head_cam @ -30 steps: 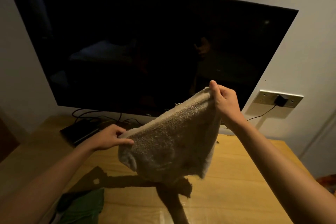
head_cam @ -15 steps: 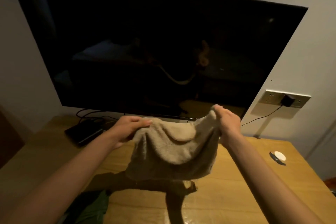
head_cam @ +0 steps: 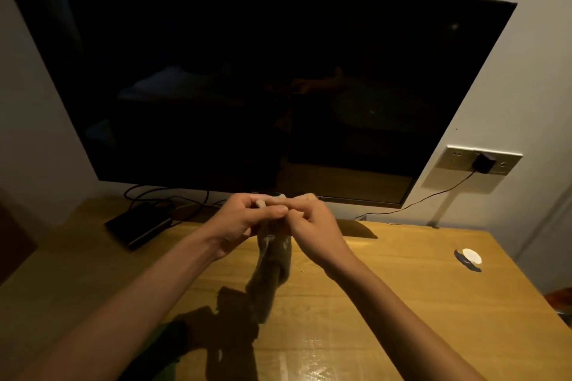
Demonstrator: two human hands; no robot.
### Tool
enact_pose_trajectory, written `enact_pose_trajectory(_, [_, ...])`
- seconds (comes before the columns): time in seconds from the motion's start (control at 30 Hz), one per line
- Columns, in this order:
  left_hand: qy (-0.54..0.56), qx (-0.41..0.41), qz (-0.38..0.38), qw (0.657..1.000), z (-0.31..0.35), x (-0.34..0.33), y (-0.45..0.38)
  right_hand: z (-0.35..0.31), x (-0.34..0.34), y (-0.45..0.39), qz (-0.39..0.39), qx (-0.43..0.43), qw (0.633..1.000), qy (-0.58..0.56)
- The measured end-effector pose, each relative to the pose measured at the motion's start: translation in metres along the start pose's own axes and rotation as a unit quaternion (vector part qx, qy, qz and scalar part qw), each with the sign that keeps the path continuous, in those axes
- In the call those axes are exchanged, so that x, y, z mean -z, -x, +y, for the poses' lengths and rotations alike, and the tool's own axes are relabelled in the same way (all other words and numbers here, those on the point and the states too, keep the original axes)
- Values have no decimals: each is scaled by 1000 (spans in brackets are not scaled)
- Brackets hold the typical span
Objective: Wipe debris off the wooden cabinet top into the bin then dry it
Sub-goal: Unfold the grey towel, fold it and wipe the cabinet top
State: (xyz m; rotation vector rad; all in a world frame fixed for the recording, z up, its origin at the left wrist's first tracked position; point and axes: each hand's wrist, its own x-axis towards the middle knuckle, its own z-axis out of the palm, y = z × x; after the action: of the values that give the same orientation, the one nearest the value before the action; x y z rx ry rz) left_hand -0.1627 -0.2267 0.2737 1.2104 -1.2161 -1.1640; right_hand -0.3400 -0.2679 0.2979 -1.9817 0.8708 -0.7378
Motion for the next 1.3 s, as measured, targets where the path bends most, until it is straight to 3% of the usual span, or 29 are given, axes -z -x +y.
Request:
enact_pose_trajectory(0.13, [-50,-13,-8,999,9,11,8,17,27,-12,-23,37,999,16])
enact_pose_trajectory(0.27, [-139,-30,-55,988,26,19,12,50,44,-28,-219,6,959,178])
enact_pose_trajectory(0.33, [-179,-29,-71,981,31,19,11,61,45,-32,-280,-9,943,178])
enact_pose_trajectory(0.43, [-211,-23,-63,975,31,21,9,70,47,-33,-309,-15,943,120])
enact_pose_trajectory(0.57, [-245,-19,-24,969,19,39,5,77,55,-32,-270,-30,958,87])
enact_pose_trajectory(0.73, [-301,-23,13,953,16,73,-9,74,73,-43,-115,15,986,124])
enact_pose_trajectory(0.9, [-296,-83,89,947,32,80,-29,51,92,-62,-41,95,969,225])
enact_pose_trajectory(1.03, [-296,-122,113,941,37,67,-37,48,102,-62,22,104,958,265])
enact_pose_trajectory(1.17, [-334,-116,77,932,15,50,-21,65,99,-35,3,80,959,271])
enact_pose_trajectory(1.3, [-354,-45,6,934,-43,36,17,104,74,17,-82,14,966,244])
